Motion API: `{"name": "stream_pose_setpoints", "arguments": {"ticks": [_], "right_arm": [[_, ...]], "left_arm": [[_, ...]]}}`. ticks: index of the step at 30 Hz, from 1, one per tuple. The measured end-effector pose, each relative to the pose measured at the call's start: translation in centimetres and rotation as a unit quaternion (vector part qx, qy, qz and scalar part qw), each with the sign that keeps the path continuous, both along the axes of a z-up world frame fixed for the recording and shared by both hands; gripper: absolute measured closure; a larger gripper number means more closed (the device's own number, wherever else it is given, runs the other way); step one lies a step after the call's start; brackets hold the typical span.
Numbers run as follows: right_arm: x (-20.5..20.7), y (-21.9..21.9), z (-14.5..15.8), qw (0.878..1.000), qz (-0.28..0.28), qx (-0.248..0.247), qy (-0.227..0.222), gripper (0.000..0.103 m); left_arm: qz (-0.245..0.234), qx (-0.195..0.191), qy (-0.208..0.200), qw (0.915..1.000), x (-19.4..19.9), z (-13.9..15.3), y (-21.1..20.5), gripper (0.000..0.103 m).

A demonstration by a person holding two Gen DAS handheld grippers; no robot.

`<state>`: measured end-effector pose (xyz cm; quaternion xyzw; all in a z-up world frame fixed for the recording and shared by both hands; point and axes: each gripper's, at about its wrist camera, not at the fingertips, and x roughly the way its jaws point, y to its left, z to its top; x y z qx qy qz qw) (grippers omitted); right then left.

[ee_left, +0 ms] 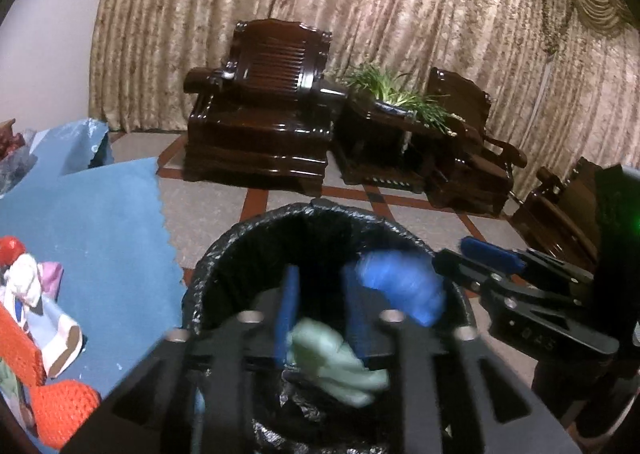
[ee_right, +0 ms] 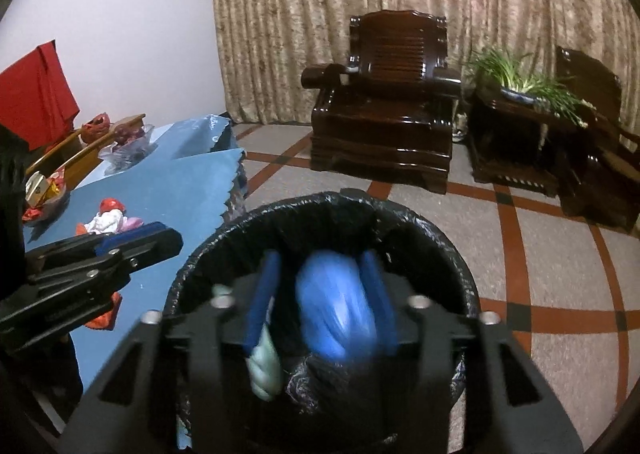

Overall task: Collect trash
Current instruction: 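Carry the bag and glove in both tools over the trash bin, then open both tools to drop the bag and glove into the bin, then move both tools back over the trash pile on the table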

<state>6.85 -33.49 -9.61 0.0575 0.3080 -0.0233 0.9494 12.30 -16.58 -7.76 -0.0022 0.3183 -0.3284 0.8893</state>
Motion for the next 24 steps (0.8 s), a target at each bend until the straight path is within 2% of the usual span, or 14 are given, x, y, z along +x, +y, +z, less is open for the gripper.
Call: {"name": "stream_pose_setpoints", "arguments": {"ticks": [2,4,7,9,15,19,24], "right_arm": [[-0.2,0.0,-0.3,1.0,-0.004,-0.001,0.001,0.045],[-0.4,0.2,-0.4,1.0,-0.01,-0.004,-0.002,0.029],[-0.8,1.1,-0.2,1.0,-0.02,-0.01,-0.012,0.014],[-0.5,1.6,0.1,1.0,-0.018,-0.008,-0.015,0.012],[0.7,5.7,0.2,0.999,0.032,0.005,-0.021,0.009],[1.8,9.1,0.2,0.997,0.077,0.023,-0.021,0.009],[3.1,14.4,0.0,0.99,0.138,0.036,-0.018,0.009]], "left_arm": [[0.014,-0.001,0.008,0.9999,0.2,-0.2,1.1,0.067],[0.033,0.001,0.007,0.9994,0.3,-0.2,2.4,0.061],[0.069,0.005,-0.004,0.9976,0.2,-0.1,4.9,0.047],[0.095,0.007,-0.009,0.9954,-0.1,0.1,6.8,0.04],[0.164,0.03,-0.046,0.9849,-1.3,0.9,12.6,0.028],[0.213,0.049,-0.059,0.9741,-2.5,1.4,17.0,0.025],[0.262,0.068,-0.053,0.9613,-3.4,1.0,21.1,0.025]]}}
